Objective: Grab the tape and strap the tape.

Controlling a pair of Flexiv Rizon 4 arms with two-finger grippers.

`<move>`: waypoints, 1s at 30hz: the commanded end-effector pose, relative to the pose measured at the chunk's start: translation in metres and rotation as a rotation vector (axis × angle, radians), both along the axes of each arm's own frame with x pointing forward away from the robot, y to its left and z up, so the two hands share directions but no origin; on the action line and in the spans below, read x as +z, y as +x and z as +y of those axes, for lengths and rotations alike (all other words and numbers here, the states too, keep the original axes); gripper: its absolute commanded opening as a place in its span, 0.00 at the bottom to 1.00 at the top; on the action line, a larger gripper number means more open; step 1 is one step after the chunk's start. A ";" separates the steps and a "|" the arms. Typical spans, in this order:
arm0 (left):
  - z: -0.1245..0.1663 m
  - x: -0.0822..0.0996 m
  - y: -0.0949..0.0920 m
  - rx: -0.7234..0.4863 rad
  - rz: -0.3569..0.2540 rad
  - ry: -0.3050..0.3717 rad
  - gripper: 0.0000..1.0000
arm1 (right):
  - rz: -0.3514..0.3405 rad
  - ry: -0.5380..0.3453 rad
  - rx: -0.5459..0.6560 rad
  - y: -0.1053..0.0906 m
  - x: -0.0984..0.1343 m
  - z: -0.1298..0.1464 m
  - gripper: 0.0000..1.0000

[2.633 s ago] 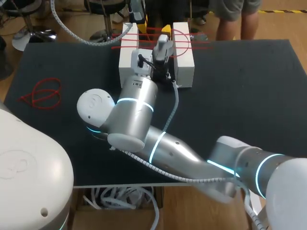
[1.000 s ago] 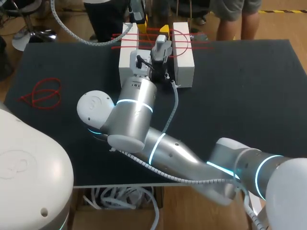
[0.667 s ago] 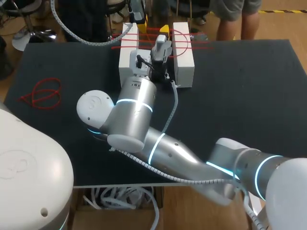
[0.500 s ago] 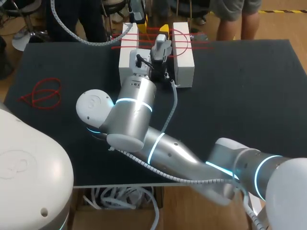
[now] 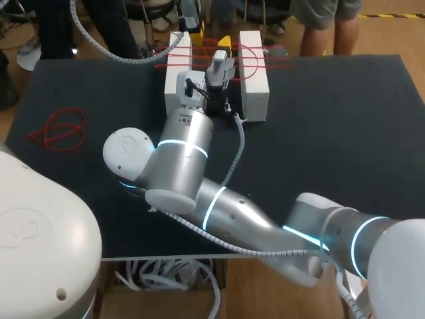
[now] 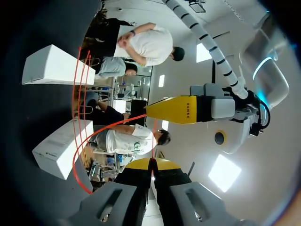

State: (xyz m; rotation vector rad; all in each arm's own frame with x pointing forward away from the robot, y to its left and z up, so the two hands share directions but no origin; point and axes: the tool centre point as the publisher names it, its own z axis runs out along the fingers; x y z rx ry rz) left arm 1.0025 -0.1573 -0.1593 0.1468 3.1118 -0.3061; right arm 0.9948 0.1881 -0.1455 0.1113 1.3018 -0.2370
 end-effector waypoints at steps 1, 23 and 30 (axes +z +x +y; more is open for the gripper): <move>-0.001 0.002 0.000 0.001 0.002 0.005 0.00 | 0.000 0.003 -0.016 0.001 0.000 0.007 0.00; -0.001 0.002 0.000 0.001 0.002 0.005 0.00 | -0.009 0.000 -0.059 0.007 -0.004 0.039 0.00; -0.001 0.002 0.000 0.001 0.002 0.005 0.00 | -0.008 0.008 -0.072 0.011 -0.003 0.050 0.00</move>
